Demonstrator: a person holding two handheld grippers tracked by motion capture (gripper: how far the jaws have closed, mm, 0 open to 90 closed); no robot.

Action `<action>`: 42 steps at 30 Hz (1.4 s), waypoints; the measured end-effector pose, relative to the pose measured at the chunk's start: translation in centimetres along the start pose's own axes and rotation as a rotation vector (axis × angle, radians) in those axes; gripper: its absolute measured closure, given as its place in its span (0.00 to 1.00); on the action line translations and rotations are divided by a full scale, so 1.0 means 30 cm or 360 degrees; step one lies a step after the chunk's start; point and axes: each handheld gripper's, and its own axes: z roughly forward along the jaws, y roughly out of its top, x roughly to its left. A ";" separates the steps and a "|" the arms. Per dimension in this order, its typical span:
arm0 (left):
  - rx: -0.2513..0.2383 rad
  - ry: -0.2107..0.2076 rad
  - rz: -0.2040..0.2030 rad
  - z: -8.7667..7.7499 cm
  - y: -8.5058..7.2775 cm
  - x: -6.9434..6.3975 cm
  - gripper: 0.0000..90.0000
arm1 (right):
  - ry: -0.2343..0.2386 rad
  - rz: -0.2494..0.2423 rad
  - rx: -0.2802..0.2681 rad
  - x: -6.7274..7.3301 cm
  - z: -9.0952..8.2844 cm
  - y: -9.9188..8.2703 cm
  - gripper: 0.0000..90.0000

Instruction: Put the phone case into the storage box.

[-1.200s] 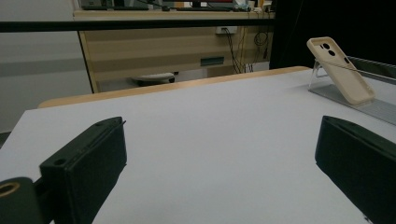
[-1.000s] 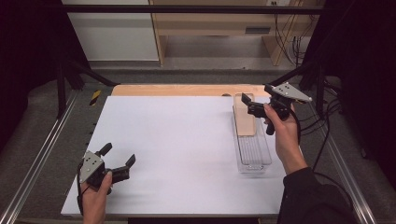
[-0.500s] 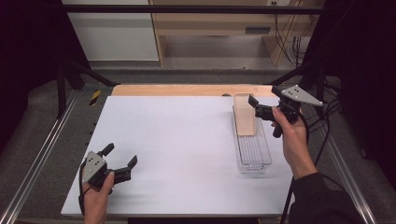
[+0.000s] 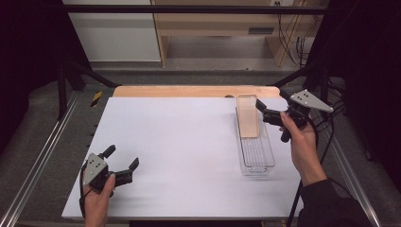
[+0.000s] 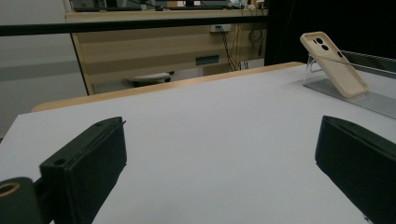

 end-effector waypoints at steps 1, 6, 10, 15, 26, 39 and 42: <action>-0.0001 -0.0001 0.0000 0.000 0.000 0.000 0.02 | -0.0002 -0.0001 0.0001 -0.002 -0.004 -0.002 0.04; 0.0001 -0.0004 0.0001 0.001 0.000 0.000 0.02 | -0.0004 -0.0010 0.0001 -0.010 -0.019 -0.008 0.05; -0.0004 -0.0010 0.0004 0.000 0.001 -0.001 0.02 | -0.0004 -0.0013 0.0007 -0.017 -0.032 -0.016 0.04; -0.0011 -0.0022 0.0010 -0.003 0.002 0.001 0.02 | 0.0002 -0.0013 0.0008 -0.023 -0.048 -0.029 0.04; -0.0036 -0.0034 0.0010 -0.024 0.001 0.023 0.02 | 0.0012 -0.0001 0.0022 -0.045 -0.092 -0.082 0.04; -0.0061 -0.0109 -0.0022 -0.056 -0.007 0.014 0.02 | 0.0012 0.0002 0.0029 -0.062 -0.180 -0.167 0.04; -0.0088 -0.0111 -0.0042 -0.070 -0.009 0.023 0.02 | 0.0014 0.0002 0.0035 -0.065 -0.202 -0.188 0.04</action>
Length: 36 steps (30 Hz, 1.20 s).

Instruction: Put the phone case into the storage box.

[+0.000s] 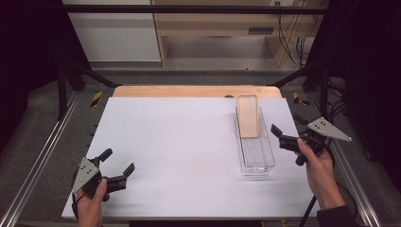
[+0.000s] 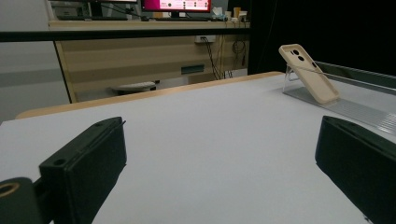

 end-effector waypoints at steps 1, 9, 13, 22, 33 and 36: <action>-0.0004 0.0000 -0.0001 -0.003 0.000 0.003 0.02 | 0.0006 0.0003 0.0007 0.000 -0.006 -0.005 0.04; -0.0014 0.0009 0.0005 0.000 -0.004 0.005 0.02 | 0.0017 -0.0022 0.0025 -0.001 -0.063 -0.071 0.04; -0.0008 0.0007 0.0017 0.003 -0.005 0.001 0.02 | 0.0022 -0.0027 0.0034 0.005 -0.084 -0.114 0.04; -0.0014 0.0006 0.0024 0.004 -0.006 -0.001 0.02 | 0.0061 -0.0052 0.0034 0.034 -0.102 -0.179 0.04; -0.0016 -0.0008 0.0034 0.008 -0.005 -0.008 0.03 | 0.0118 -0.0086 0.0038 0.085 -0.107 -0.226 0.04; -0.0018 -0.0012 0.0043 0.008 -0.004 -0.010 0.03 | 0.0127 -0.0093 0.0042 0.095 -0.107 -0.234 0.04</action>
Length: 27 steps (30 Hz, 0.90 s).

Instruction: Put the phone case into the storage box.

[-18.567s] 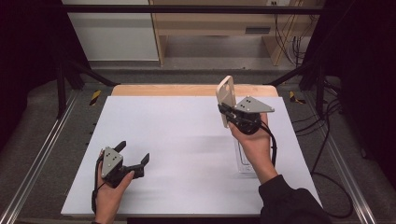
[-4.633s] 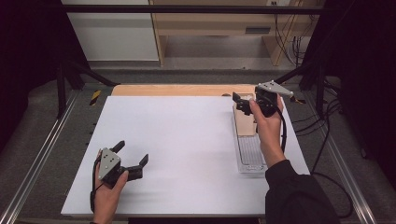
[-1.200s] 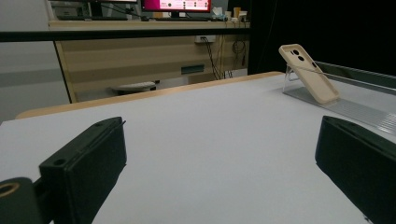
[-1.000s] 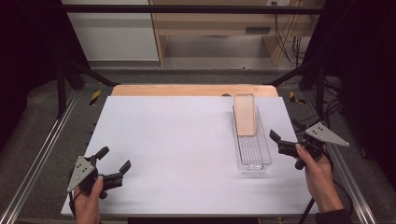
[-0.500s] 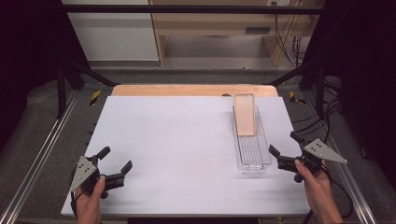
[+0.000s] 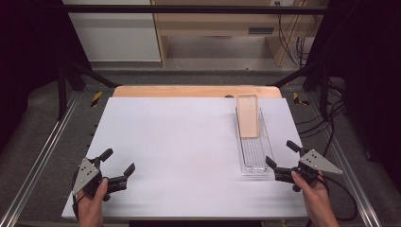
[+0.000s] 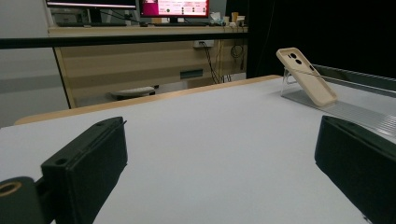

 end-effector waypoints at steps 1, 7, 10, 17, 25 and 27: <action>0.0000 -0.0001 0.0000 0.000 0.000 -0.001 0.03 | 0.0004 0.0001 0.0001 0.003 0.000 -0.002 0.04; -0.0004 -0.0011 0.0004 0.002 0.001 -0.005 0.03 | 0.0020 -0.0004 -0.0004 0.016 0.004 -0.011 0.04; -0.0006 -0.0016 0.0009 0.003 0.001 -0.006 0.03 | 0.0033 -0.0005 -0.0003 0.023 0.007 -0.015 0.04; -0.0009 -0.0024 0.0013 0.004 0.003 -0.011 0.03 | 0.0055 -0.0016 -0.0038 0.040 0.015 -0.022 0.03; -0.0015 -0.0030 0.0017 0.003 0.004 -0.012 0.03 | 0.0078 -0.0017 -0.0058 0.064 0.033 -0.032 0.03; -0.0016 -0.0030 0.0018 0.003 0.004 -0.012 0.03 | 0.0082 -0.0018 -0.0060 0.068 0.035 -0.032 0.03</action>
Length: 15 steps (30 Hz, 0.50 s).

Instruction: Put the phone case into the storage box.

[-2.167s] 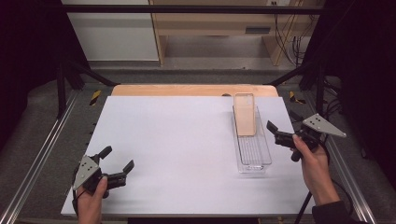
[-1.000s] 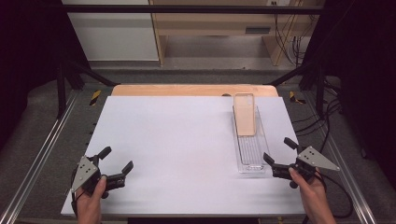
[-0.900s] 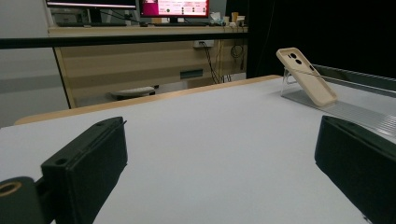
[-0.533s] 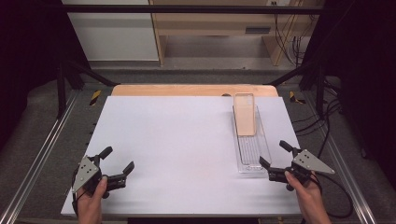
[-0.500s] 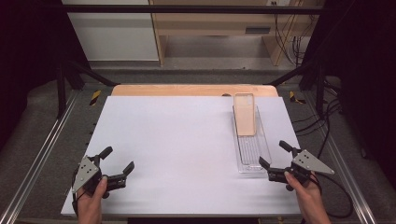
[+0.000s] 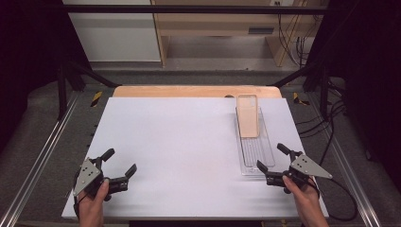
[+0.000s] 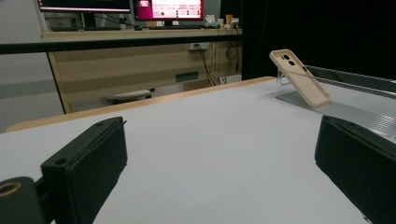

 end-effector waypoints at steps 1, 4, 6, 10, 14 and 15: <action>-0.0001 -0.0001 0.0000 0.000 0.000 0.000 0.03 | 0.0003 -0.0009 -0.0008 0.001 0.002 -0.001 0.03; 0.0000 -0.0004 0.0005 0.000 0.000 -0.001 0.03 | 0.0014 -0.0001 -0.0008 0.010 0.007 -0.002 0.03; 0.0000 -0.0006 0.0007 0.001 0.001 -0.001 0.03 | 0.0022 0.0001 -0.0013 0.013 0.011 -0.004 0.03; -0.0004 -0.0013 0.0010 0.002 0.002 -0.004 0.02 | 0.0029 0.0009 -0.0013 0.022 0.017 -0.006 0.03; -0.0004 -0.0017 0.0014 0.002 0.002 -0.005 0.02 | 0.0035 0.0009 -0.0022 0.027 0.023 -0.006 0.03; -0.0004 -0.0018 0.0015 0.002 0.002 -0.006 0.02 | 0.0036 0.0007 -0.0024 0.028 0.025 -0.005 0.03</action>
